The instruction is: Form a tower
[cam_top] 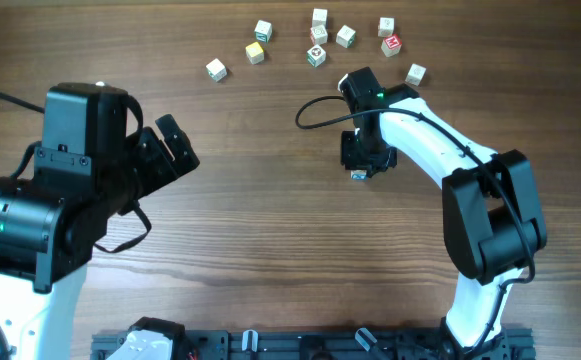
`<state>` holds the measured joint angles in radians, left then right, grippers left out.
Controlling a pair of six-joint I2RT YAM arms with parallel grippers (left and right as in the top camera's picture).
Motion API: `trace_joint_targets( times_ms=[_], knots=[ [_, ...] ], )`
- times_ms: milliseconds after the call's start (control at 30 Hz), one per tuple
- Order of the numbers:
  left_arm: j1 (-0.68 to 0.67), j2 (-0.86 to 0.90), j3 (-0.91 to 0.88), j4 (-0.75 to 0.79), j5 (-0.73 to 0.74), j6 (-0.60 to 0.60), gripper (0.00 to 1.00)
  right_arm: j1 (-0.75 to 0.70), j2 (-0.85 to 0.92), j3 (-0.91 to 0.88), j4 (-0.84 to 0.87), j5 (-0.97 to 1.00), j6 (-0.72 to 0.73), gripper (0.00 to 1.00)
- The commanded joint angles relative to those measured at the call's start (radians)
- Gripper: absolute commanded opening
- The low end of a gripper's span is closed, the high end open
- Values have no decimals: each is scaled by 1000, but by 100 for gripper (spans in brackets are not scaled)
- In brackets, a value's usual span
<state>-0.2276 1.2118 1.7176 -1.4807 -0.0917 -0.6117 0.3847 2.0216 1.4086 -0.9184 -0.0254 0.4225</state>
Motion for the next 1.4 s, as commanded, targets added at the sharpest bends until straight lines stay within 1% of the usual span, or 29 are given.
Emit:
trace_joint_targets(
  times_ms=[0,100,233,267,600,767,933,1100,1167,1200,1367],
  knots=[
    [-5,0,1,2,-14,-2,100,5,19,-2,2,2,-1,32],
    [-5,0,1,2,-14,-2,100,5,19,-2,2,2,-1,31],
    [-4,0,1,2,-14,-2,100,5,19,-2,2,2,-1,45],
    [-5,0,1,2,-14,-2,100,5,19,-2,2,2,-1,46],
    [-5,0,1,2,-14,-2,100,5,19,-2,-30,1,0,48],
    [-5,0,1,2,-14,-2,100,5,19,34,-50,-2,7,55],
    [-4,0,1,2,-14,-2,100,5,19,54,-76,-3,9,57],
    [-4,0,1,2,-14,-2,100,5,18,65,-96,-2,23,56],
    [-5,0,1,2,-14,-2,100,5,16,65,-97,-3,24,51],
    [-5,0,1,2,-14,-2,100,5,17,65,-97,-3,24,47],
    [-4,0,1,2,-14,-2,100,5,17,65,-103,-2,25,41]
  ],
)
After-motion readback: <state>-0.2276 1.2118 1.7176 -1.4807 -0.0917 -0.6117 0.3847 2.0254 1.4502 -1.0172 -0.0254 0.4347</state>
